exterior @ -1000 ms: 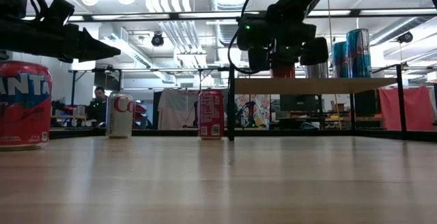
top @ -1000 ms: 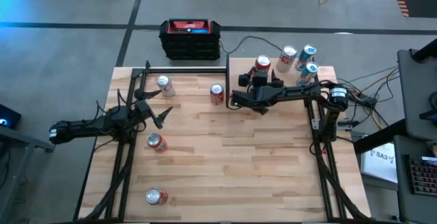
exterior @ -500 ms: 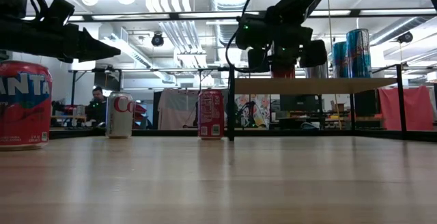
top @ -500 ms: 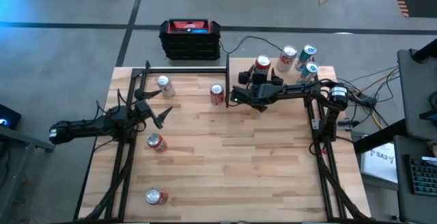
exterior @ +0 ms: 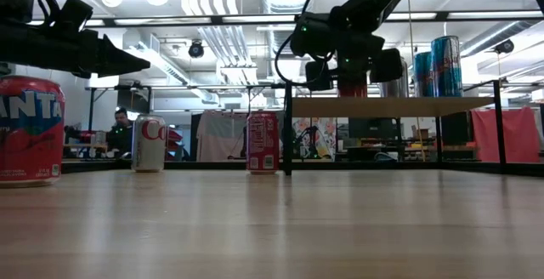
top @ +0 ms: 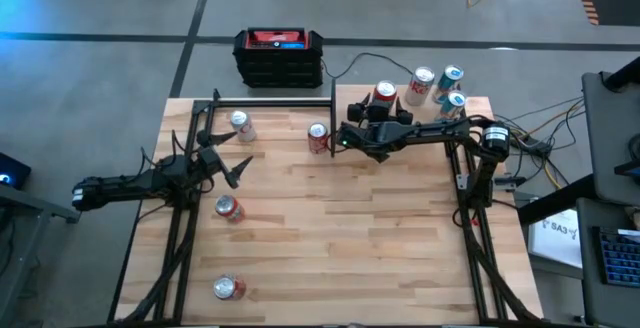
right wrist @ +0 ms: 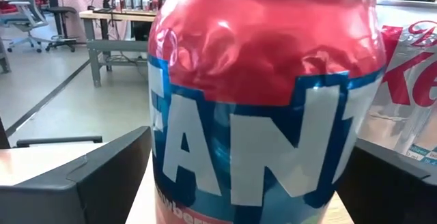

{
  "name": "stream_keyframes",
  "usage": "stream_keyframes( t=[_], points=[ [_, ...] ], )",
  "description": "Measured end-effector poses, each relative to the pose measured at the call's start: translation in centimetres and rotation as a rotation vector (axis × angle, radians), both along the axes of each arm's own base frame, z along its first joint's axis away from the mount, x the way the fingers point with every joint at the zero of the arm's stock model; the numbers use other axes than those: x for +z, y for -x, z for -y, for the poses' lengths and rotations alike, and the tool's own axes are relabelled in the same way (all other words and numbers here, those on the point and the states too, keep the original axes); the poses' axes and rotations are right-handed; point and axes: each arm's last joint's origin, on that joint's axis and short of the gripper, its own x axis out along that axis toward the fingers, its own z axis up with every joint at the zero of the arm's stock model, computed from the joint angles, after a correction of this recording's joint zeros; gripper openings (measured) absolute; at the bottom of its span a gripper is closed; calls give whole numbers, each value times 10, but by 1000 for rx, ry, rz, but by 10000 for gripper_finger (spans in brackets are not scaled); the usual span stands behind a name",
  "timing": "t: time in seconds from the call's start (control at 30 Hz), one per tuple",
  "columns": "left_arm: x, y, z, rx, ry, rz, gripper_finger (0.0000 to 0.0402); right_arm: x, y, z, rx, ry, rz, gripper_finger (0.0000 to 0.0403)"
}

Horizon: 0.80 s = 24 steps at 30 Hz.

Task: Place canned beverage on shelf
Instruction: Put the bottom red soda can on the shelf

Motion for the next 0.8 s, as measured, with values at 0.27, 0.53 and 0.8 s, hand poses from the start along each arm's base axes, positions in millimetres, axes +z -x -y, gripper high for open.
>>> stream_keyframes(
  t=[0.27,0.53,0.8],
  points=[
    [0,0,0,0,0,0,399,-1,0,0,12,-25,8,333],
    [0,0,0,0,0,0,399,0,0,0,12,-23,10,292],
    [0,0,0,0,0,0,399,0,2,6,-10,-18,5,298]
  ],
)
